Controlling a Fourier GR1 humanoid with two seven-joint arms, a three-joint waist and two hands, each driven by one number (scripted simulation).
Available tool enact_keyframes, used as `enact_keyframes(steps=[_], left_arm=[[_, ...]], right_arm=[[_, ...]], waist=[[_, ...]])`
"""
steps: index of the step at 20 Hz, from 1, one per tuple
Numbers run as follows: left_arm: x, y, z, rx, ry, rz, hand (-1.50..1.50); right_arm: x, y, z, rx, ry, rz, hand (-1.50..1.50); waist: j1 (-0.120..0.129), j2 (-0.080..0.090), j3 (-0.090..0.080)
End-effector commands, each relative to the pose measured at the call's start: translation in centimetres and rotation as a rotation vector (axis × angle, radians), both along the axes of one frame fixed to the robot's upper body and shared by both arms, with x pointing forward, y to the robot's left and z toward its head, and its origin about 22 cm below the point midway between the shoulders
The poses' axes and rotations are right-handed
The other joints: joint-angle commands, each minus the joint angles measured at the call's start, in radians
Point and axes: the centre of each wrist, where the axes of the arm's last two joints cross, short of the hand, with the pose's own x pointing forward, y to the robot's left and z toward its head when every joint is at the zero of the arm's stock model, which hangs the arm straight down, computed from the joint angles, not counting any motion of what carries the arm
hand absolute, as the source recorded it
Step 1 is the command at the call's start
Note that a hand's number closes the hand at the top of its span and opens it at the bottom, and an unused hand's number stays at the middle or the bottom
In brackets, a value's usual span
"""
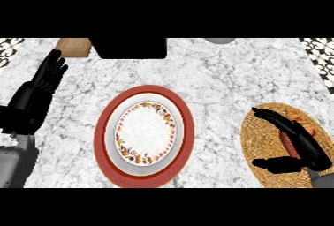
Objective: Pick the croissant from the placemat and place it in the plate
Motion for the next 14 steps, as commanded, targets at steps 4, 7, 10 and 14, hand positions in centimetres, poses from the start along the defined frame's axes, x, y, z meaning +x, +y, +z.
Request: enact_keyframes(steps=[4,7,10,14], left_arm=[[-0.9,-0.1,-0.2,0.017,-0.022,0.007,0.0],[-0.1,-0.1,0.2,-0.003,-0.002,0.01,0.0],[-0.1,-0.2,0.2,0.013,-0.015,-0.001,0.0],[-0.7,0.6,0.3,-0.001,0.002,-0.024,0.0]], right_arm=[[0.5,-1.7,7.2,-0.337,-0.02,-0.125,-1.5],[0.8,-3.7,10.2,-0.555,0.072,-0.202,-1.5],[1.1,-3.1,12.1,-0.761,0.172,-0.25,-1.5],[0.3,-1.5,12.9,-0.966,0.321,-0.252,-1.5]], waist=[[-0.005,-0.007,-0.004],[-0.013,-0.005,-0.006],[0.001,-0.003,-0.007],[0.011,-0.005,-0.006]])
